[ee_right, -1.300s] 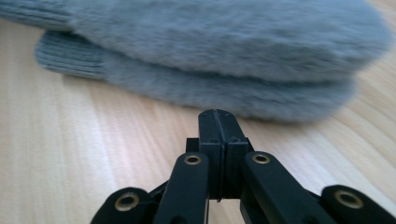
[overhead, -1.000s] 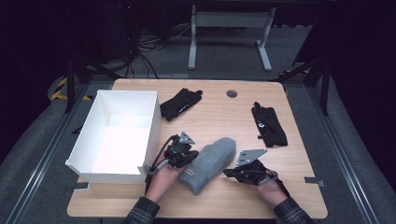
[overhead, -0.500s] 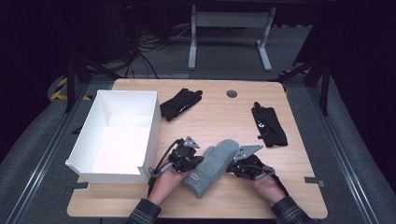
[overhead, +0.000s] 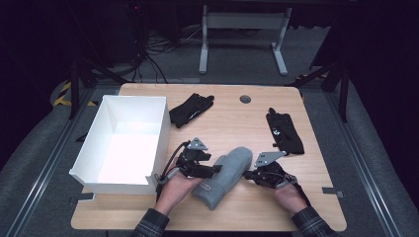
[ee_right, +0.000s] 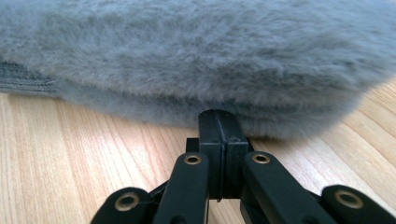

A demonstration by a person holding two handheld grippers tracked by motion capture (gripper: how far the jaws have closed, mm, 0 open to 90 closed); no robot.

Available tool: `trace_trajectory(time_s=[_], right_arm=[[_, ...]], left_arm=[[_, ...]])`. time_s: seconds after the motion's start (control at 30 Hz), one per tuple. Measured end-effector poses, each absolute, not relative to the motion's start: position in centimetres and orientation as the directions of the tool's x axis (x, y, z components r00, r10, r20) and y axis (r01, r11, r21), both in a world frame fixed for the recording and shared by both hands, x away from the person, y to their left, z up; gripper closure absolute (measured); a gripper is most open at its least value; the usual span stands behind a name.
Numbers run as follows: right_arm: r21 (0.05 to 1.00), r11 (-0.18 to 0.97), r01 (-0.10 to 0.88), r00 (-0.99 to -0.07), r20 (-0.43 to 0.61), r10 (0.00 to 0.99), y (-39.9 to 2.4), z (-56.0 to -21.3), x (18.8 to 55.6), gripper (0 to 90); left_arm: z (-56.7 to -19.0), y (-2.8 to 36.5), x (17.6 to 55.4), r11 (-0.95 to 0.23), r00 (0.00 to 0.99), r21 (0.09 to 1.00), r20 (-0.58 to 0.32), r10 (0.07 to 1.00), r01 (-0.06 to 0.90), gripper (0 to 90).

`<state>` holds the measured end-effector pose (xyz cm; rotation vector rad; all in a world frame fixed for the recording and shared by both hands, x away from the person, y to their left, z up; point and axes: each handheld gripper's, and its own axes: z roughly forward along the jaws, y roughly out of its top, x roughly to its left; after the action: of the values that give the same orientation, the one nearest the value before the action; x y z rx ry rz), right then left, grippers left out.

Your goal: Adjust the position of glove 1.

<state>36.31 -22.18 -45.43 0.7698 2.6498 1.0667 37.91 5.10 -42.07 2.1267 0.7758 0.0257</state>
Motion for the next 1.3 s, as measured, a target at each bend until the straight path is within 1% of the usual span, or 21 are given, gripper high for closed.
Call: trace_trajectory(time_s=[0.07, 0.1, 0.13, 0.2, 0.47, 0.7, 0.77, 0.83, 0.87, 0.93, 0.97, 1.03, 1.1, 1.13, 1.17, 1.2, 1.23, 1.3], right_arm=[[0.686, 0.608, 0.4, -0.846, 0.022, 0.532, -22.4, -45.4, 36.3, 90.0], [0.686, 0.607, 0.401, -0.845, 0.021, 0.534, -22.5, -45.4, 36.3, 90.0], [0.686, 0.607, 0.401, -0.845, 0.021, 0.534, -22.5, -45.4, 36.3, 90.0], [0.685, 0.607, 0.403, -0.842, 0.017, 0.539, -22.6, -45.4, 36.3, 90.0], [0.681, 0.613, 0.401, -0.843, 0.013, 0.538, -22.6, -45.5, 36.4, 90.0], [0.675, 0.62, 0.401, -0.844, 0.01, 0.536, -22.3, -45.8, 36.5, 90.0], [0.674, 0.621, 0.401, -0.845, 0.01, 0.535, -22.2, -45.8, 36.5, 90.0], [0.676, 0.62, 0.398, -0.847, 0.011, 0.532, -22.2, -45.8, 36.6, 90.0], [0.676, 0.619, 0.399, -0.846, 0.011, 0.532, -22.2, -45.8, 36.6, 90.0], [0.675, 0.619, 0.401, -0.847, 0.016, 0.532, -22.2, -45.8, 36.6, 90.0], [0.676, 0.619, 0.399, -0.847, 0.014, 0.531, -22.2, -45.8, 36.6, 88.1], [0.677, 0.617, 0.401, -0.847, 0.018, 0.532, -22.3, -45.8, 36.6, 82.6], [0.675, 0.618, 0.403, -0.844, 0.014, 0.536, -22.5, -45.8, 36.5, 75.3], [0.675, 0.616, 0.406, -0.842, 0.014, 0.54, -22.6, -45.7, 36.4, 70.8], [0.675, 0.612, 0.411, -0.834, 0.008, 0.552, -23.1, -45.6, 36.3, 63.6], [0.674, 0.611, 0.414, -0.828, 0.001, 0.56, -23.5, -45.6, 36.2, 59.0], [0.674, 0.611, 0.414, -0.828, 0.001, 0.56, -23.5, -45.6, 36.2, 59.0], [0.684, 0.598, 0.418, -0.814, -0.01, 0.58, -24.5, -45.5, 35.9, 51.9]], left_arm=[[-42.6, 4.4, 38.0, -0.47, 0.812, 0.715, -0.239, 0.532, 0.518, 24.2], [-43.1, 3.9, 38.1, -0.483, 0.814, 0.702, -0.246, 0.526, 0.524, 17.3], [-43.1, 3.9, 38.1, -0.483, 0.814, 0.702, -0.246, 0.526, 0.524, 16.2], [-43.5, 3.3, 38.1, -0.506, 0.814, 0.679, -0.245, 0.526, 0.532, 15.0], [-44.6, 2.7, 38.4, -0.538, 0.819, 0.647, -0.257, 0.513, 0.54, 14.1], [-45.7, 2.4, 39.1, -0.544, 0.808, 0.608, -0.33, 0.488, 0.578, 15.2], [-45.8, 2.4, 39.2, -0.547, 0.811, 0.607, -0.343, 0.475, 0.577, 18.5], [-45.8, 2.4, 39.2, -0.546, 0.811, 0.606, -0.357, 0.464, 0.579, 28.4], [-45.8, 2.5, 39.2, -0.547, 0.81, 0.602, -0.366, 0.458, 0.581, 28.4], [-45.9, 2.6, 39.3, -0.542, 0.803, 0.596, -0.387, 0.453, 0.593, 38.8], [-45.9, 2.6, 39.4, -0.54, 0.801, 0.594, -0.394, 0.451, 0.596, 42.6], [-45.9, 2.8, 39.5, -0.539, 0.801, 0.595, -0.399, 0.447, 0.597, 49.9], [-45.8, 2.8, 39.5, -0.538, 0.8, 0.595, -0.396, 0.45, 0.597, 56.1], [-45.8, 2.8, 39.4, -0.539, 0.8, 0.594, -0.392, 0.454, 0.597, 58.6], [-45.7, 2.8, 39.4, -0.537, 0.801, 0.598, -0.39, 0.454, 0.596, 61.2], [-45.7, 2.8, 39.4, -0.537, 0.801, 0.598, -0.39, 0.454, 0.596, 63.0], [-45.6, 2.8, 39.3, -0.54, 0.804, 0.6, -0.382, 0.455, 0.59, 63.0], [-45.4, 2.9, 39.3, -0.537, 0.803, 0.601, -0.382, 0.458, 0.592, 65.3]])
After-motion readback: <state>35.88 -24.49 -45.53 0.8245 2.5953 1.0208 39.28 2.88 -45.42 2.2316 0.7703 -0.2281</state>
